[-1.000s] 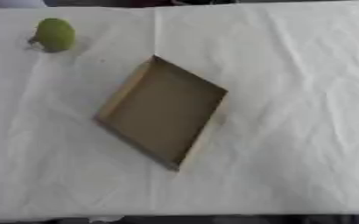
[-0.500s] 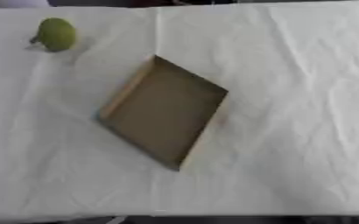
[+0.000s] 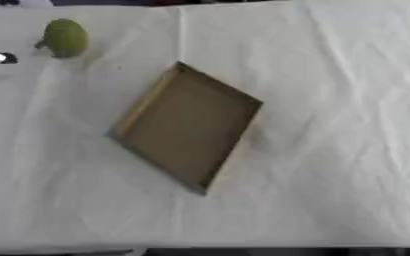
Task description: Pick up objects on the table and place them in the box.
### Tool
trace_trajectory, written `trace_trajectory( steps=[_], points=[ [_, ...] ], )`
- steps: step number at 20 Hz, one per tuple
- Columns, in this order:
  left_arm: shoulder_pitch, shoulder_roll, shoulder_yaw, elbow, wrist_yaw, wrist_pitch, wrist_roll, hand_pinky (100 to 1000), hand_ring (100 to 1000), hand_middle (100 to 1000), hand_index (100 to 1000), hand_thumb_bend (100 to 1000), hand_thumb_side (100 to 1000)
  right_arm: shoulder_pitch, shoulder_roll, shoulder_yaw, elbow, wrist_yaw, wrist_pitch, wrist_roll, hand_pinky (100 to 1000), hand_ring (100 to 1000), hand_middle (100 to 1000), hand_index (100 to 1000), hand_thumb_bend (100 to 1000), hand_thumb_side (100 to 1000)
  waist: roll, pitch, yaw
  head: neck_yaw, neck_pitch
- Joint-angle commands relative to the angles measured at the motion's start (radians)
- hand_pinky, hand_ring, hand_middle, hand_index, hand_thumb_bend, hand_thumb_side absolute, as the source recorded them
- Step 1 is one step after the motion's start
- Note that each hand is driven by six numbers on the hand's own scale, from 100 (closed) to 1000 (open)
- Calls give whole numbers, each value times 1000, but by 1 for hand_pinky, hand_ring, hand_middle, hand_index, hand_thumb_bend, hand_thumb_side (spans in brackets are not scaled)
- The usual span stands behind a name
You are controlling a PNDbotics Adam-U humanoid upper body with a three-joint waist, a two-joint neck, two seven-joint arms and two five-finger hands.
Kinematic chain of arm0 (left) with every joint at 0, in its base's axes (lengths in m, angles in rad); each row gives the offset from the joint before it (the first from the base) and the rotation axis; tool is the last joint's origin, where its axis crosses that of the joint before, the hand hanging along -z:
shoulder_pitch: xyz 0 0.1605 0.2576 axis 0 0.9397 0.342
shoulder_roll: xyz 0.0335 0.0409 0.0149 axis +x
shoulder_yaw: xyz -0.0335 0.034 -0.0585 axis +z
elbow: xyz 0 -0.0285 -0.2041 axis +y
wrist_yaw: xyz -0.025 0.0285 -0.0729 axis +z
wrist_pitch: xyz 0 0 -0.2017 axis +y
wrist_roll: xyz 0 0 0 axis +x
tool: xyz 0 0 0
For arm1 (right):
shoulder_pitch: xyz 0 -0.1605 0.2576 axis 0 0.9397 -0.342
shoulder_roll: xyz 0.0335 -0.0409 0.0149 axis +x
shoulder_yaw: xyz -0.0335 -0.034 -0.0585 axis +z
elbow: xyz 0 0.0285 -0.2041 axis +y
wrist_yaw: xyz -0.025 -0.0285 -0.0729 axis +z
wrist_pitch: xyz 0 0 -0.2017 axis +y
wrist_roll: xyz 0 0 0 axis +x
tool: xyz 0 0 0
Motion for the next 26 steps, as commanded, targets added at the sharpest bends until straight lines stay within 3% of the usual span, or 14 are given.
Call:
trace_trajectory(
  steps=[1,13,21,26],
  points=[
    [-32,18,-7,-8,14,7,-9,970,971,959,953,549,100,-21,-14,-7,-22,-9,2,4,770,706,735,800,100,361,2,-12,-8,14,-17],
    [-64,44,8,30,-30,88,100,971,972,964,958,561,100,-59,-9,-8,-34,-19,5,12,772,705,735,793,100,372,33,41,-86,70,-65],
    [-67,76,-1,91,-81,143,207,965,963,950,948,566,100,-73,-13,-12,-31,-24,1,15,772,705,735,791,100,380,45,70,-111,87,-96],
    [-67,88,-12,118,-114,173,242,944,953,938,939,592,100,-73,-18,-16,-23,-27,-3,18,773,704,735,789,100,386,47,82,-111,90,-95]
  ],
)
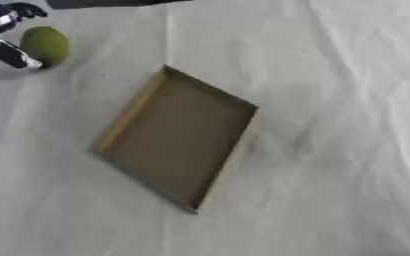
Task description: Pick up objects on the table and place them in the box.
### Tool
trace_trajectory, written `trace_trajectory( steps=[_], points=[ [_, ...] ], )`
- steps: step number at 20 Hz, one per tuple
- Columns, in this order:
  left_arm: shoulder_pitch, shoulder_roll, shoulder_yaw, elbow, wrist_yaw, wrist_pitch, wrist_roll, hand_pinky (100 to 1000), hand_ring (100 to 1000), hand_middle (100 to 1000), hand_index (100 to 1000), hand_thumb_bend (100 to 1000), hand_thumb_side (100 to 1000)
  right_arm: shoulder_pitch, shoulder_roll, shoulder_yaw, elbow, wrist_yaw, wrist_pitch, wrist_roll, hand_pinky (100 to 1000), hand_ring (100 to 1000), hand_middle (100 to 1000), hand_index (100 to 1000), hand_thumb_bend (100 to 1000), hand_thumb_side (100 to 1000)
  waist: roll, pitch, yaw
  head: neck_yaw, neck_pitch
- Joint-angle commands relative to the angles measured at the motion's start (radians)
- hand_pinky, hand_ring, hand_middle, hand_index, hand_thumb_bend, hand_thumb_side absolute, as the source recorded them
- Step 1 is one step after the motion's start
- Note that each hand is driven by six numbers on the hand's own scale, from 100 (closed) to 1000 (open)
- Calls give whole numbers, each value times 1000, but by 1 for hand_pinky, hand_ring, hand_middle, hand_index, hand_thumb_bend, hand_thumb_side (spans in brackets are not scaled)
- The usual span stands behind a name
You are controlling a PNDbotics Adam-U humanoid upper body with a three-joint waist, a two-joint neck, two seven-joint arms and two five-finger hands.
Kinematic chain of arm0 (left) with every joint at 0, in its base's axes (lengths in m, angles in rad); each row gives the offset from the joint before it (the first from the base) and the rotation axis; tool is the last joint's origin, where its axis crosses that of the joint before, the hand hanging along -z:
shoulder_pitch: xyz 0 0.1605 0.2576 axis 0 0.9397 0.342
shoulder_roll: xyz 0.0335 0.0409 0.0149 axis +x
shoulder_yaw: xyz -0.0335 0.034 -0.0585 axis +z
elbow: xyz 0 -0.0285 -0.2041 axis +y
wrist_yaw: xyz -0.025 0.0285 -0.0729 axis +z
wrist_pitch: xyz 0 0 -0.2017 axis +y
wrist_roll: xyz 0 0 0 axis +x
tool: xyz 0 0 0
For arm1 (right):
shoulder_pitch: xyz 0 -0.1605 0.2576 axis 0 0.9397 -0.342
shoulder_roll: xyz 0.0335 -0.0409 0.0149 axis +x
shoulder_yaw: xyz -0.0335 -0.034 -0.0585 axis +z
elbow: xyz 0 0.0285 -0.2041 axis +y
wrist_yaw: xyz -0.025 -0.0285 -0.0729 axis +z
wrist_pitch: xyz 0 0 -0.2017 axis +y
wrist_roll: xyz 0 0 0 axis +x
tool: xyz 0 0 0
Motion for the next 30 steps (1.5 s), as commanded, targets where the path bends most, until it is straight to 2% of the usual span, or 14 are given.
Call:
trace_trajectory(
  steps=[1,4,11,13,15,19,25,30],
  points=[
    [-23,50,-10,4,-21,19,24,929,949,935,936,584,100,-14,-31,-10,-11,-8,-5,3,773,704,735,789,100,387,-3,-17,1,6,-11],
    [-24,52,-11,13,-19,33,35,866,914,901,914,534,100,-17,-28,-11,-9,-10,-6,6,773,704,735,789,100,389,-4,-11,-1,7,-14],
    [-15,49,-21,30,17,20,31,570,701,703,771,364,100,-14,-27,-16,-5,-15,-7,5,774,703,734,787,100,391,-5,-6,-3,7,-6],
    [-11,49,-21,27,29,5,44,500,638,648,726,343,100,-10,-27,-18,-4,-16,-6,2,774,702,732,787,100,391,-5,-8,-3,7,-2],
    [-7,49,-24,26,36,-8,59,430,585,596,682,343,100,-8,-27,-19,-5,-17,-5,0,774,702,732,786,100,391,-5,-11,-3,7,1],
    [0,50,-27,30,43,-25,89,349,526,529,591,366,100,-3,-24,-20,-8,-17,-1,-4,773,701,730,785,100,390,-5,-21,-4,8,9],
    [7,54,-33,-14,40,-68,110,323,515,526,593,488,100,9,-19,-21,-15,-14,7,-9,773,699,727,783,100,387,-8,-41,4,-1,29],
    [22,56,-28,-155,54,-128,94,288,502,519,585,517,100,18,-15,-18,-24,-10,14,-13,772,698,725,782,100,379,-15,-65,24,-18,46]
  ],
)
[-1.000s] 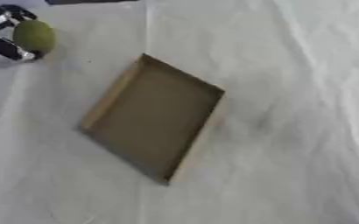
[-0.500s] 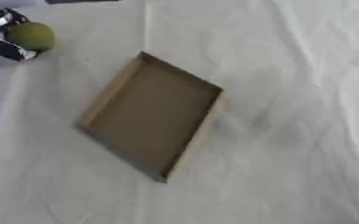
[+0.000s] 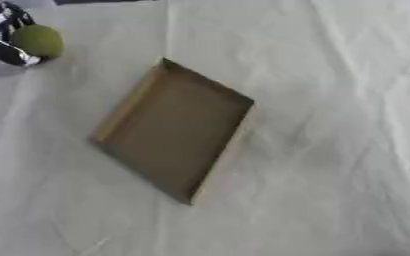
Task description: Pick up objects on the table and place them in the box.
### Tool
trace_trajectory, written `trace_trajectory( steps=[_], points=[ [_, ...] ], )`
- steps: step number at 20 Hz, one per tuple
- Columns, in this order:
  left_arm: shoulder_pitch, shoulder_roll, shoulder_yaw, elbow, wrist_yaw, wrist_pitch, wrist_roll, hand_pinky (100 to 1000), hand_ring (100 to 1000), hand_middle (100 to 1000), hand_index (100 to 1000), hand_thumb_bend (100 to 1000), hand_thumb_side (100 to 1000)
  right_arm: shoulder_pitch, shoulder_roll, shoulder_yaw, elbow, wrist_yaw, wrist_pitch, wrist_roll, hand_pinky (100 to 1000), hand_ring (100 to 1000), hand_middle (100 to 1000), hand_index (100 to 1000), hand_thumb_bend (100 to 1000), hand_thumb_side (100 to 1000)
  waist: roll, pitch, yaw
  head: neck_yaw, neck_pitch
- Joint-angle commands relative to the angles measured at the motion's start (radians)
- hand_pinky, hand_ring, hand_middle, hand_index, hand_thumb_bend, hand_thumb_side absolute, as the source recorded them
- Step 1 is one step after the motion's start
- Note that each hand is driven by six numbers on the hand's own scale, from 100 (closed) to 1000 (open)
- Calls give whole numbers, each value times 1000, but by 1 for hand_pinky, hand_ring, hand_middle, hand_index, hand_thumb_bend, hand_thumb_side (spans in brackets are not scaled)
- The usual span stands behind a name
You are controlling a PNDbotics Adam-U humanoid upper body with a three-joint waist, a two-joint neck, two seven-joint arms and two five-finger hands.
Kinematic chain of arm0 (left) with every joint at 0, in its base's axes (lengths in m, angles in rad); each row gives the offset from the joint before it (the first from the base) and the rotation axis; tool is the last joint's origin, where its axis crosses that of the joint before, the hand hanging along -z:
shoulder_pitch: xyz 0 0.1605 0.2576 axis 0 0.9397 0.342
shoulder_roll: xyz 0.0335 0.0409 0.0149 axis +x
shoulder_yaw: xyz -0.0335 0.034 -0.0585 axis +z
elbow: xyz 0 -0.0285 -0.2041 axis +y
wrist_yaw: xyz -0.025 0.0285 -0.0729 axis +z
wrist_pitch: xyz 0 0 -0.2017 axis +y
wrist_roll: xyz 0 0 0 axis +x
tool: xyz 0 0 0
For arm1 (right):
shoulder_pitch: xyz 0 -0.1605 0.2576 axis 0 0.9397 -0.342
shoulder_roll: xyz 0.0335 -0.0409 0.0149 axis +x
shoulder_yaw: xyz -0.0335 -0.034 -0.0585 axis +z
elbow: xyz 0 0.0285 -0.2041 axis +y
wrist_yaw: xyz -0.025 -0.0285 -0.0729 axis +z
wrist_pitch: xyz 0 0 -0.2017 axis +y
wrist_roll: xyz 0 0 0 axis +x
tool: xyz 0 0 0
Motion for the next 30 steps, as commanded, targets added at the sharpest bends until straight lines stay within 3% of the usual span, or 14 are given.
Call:
trace_trajectory(
  steps=[1,7,16,24,30],
  points=[
    [-7,45,0,-116,20,-37,-9,281,500,517,582,511,100,-6,-18,-5,-26,1,6,-5,771,698,725,782,100,376,-7,-37,7,-12,13],
    [5,29,-36,-288,80,-84,-43,261,494,508,578,519,100,3,-10,2,-33,5,10,-9,770,698,724,782,100,368,-20,-66,25,-28,29],
    [56,-32,-145,-496,233,-191,-69,268,497,449,581,520,100,9,-4,7,-43,11,15,-15,769,699,724,782,100,360,-28,-91,43,-50,35],
    [114,-161,-232,-664,313,-218,-107,267,497,449,580,488,100,7,-6,7,-52,17,19,-26,769,699,724,782,100,357,-31,-94,61,-71,27],
    [157,-230,-265,-712,312,-224,-132,264,498,448,579,439,100,11,-6,4,-55,19,23,-29,769,699,724,782,100,361,-31,-91,74,-87,27]
  ],
)
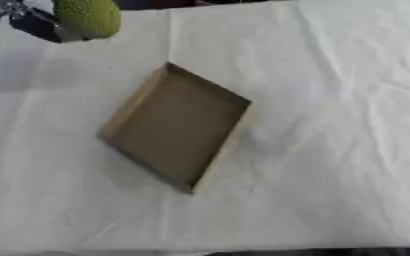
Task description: Pick up objects on the table and place them in the box.
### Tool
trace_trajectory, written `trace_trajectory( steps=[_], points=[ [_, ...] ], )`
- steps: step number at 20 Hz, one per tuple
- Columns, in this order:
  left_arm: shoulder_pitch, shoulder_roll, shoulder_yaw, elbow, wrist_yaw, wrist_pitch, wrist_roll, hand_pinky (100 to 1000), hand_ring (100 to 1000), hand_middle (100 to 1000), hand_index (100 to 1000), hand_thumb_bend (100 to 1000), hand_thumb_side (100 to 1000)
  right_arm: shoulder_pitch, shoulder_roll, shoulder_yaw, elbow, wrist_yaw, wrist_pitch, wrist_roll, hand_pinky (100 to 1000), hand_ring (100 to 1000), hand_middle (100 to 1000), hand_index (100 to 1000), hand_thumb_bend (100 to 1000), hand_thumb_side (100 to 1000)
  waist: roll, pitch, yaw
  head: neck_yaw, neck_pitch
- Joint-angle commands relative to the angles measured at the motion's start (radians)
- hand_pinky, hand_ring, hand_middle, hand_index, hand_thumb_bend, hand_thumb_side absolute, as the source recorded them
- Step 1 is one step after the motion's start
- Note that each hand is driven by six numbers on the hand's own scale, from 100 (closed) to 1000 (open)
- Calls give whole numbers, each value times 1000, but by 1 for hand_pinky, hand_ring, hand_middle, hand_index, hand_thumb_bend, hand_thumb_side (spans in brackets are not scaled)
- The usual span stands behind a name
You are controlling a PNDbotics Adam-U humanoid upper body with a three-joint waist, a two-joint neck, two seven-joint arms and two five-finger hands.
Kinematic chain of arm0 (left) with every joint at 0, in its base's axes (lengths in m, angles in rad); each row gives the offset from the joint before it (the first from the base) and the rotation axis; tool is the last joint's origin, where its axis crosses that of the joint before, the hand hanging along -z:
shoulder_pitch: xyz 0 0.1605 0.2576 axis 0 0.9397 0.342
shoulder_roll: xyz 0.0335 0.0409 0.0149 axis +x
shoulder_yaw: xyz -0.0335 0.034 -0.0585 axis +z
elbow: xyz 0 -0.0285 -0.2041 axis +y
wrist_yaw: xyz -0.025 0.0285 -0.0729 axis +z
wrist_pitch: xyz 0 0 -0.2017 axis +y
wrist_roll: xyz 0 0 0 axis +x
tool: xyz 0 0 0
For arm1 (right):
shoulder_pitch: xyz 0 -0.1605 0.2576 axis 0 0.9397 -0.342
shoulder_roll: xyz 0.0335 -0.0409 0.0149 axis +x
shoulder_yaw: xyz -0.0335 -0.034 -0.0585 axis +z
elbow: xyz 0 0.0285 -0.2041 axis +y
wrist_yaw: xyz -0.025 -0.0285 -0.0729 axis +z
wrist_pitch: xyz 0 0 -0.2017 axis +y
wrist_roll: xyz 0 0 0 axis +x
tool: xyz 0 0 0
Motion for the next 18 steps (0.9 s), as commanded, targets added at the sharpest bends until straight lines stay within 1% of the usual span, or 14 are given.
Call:
trace_trajectory(
  steps=[1,4,5,6,11,15,18],
  points=[
    [-4,-12,-9,-32,11,-6,-21,264,498,448,579,437,100,-7,-20,-9,-25,6,2,-6,769,699,724,782,100,361,-6,-22,2,-8,-5],
    [16,-39,-20,-24,10,-15,-48,263,500,450,580,388,100,-6,-21,-11,-24,6,2,-7,770,700,723,781,100,363,-8,-18,4,-14,-2],
    [20,-49,-20,-21,10,-16,-56,262,501,450,579,444,100,-6,-21,-12,-23,6,1,-7,770,700,723,781,100,345,-9,-17,5,-17,0],
    [24,-61,-19,-19,12,-14,-61,262,501,450,579,360,100,-5,-22,-13,-22,6,1,-7,770,700,724,781,100,365,-9,-15,7,-21,2],
    [39,-120,-8,-23,25,18,-78,260,503,451,579,296,100,-2,-26,-18,-19,7,1,-8,771,700,725,781,100,369,-9,-10,22,-38,5],
    [52,-159,-8,-25,29,41,-93,256,501,449,576,260,100,2,-28,-19,-19,8,3,-8,771,700,725,781,100,370,-6,-12,33,-47,7],
    [70,-185,-9,-18,33,58,-95,267,508,455,583,209,100,4,-29,-20,-22,10,6,-8,771,700,725,780,100,369,-4,-14,39,-52,6]
  ],
)
